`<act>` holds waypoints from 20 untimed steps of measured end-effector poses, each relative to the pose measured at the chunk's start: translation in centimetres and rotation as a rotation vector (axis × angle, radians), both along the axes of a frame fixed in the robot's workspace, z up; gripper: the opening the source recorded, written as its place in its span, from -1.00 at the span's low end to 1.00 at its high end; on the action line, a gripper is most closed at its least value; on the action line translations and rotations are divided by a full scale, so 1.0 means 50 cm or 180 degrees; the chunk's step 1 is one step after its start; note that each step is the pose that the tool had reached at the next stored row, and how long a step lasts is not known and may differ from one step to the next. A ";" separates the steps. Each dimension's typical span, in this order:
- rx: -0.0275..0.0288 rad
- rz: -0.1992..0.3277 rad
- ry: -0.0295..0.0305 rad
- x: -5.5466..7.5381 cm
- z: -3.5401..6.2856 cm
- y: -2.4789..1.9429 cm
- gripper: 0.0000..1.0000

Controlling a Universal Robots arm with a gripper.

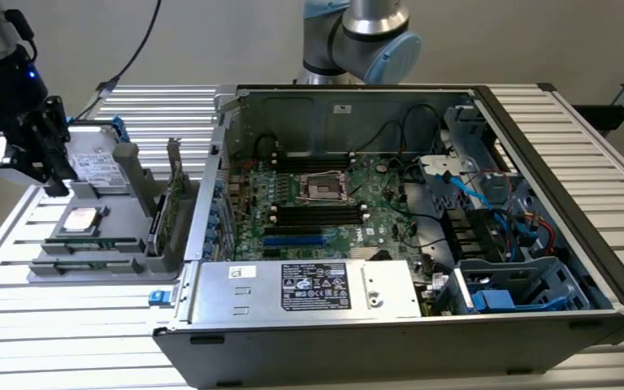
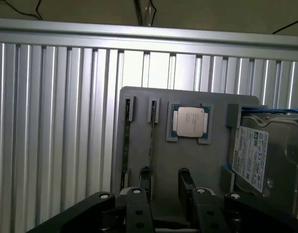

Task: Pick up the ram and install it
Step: 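Pick up the ram and move it above insertion slot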

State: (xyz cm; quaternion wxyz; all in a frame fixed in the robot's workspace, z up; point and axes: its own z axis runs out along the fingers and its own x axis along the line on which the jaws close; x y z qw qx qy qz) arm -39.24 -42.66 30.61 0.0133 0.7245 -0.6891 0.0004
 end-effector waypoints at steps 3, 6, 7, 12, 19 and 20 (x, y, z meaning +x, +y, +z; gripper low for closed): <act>0.0000 -0.0001 0.0001 -0.008 -0.011 -0.0080 -0.27; 0.0000 0.0000 0.0001 -0.014 -0.022 -0.0166 -0.27; 0.0000 0.0001 0.0001 -0.015 -0.026 -0.0200 -0.27; 0.0000 0.0004 0.0003 -0.019 -0.044 -0.0364 -0.27; 0.0000 0.0009 0.0004 -0.021 -0.069 -0.0637 -0.27; 0.0000 0.0010 0.0004 -0.021 -0.073 -0.0667 -0.27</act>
